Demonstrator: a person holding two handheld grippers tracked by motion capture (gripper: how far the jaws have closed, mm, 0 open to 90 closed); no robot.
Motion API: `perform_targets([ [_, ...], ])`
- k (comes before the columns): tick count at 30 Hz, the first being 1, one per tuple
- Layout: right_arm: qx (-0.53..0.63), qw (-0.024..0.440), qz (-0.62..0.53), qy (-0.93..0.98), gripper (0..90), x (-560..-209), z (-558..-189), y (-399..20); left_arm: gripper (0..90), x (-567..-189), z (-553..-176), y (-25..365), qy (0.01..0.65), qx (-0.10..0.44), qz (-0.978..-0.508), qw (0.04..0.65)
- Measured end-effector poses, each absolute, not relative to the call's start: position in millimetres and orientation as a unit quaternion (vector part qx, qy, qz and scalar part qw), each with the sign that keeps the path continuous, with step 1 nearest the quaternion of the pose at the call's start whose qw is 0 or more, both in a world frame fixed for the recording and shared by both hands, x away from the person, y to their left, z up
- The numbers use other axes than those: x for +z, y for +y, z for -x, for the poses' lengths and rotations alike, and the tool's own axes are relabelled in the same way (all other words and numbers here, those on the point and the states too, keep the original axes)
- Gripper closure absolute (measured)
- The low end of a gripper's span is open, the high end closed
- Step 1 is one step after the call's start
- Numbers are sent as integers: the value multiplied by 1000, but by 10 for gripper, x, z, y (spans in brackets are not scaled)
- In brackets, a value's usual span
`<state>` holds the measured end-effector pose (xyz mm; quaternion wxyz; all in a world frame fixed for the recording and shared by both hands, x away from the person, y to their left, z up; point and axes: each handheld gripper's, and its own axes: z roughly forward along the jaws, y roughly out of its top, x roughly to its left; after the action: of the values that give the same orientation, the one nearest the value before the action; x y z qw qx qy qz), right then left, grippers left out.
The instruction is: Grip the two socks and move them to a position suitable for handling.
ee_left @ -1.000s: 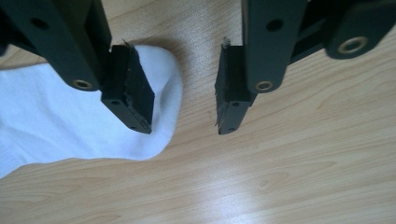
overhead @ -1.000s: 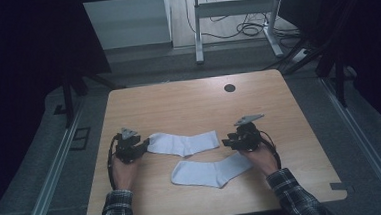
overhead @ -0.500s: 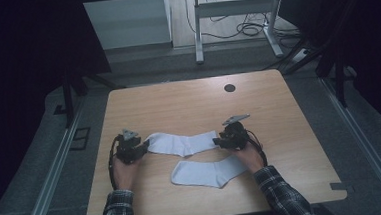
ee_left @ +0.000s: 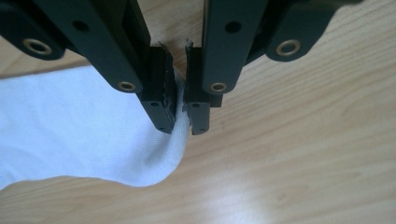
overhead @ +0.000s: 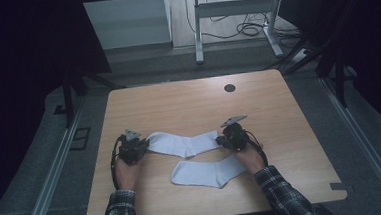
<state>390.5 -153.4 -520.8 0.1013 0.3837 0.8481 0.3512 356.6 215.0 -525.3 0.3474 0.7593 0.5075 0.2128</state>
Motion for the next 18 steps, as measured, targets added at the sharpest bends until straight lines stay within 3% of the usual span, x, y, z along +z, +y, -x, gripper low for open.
perform_targets([
  [18,371,100,-370,846,850,-4832,-3626,-2106,823,-4949,-3198,1778,448,212,-788,366],
])
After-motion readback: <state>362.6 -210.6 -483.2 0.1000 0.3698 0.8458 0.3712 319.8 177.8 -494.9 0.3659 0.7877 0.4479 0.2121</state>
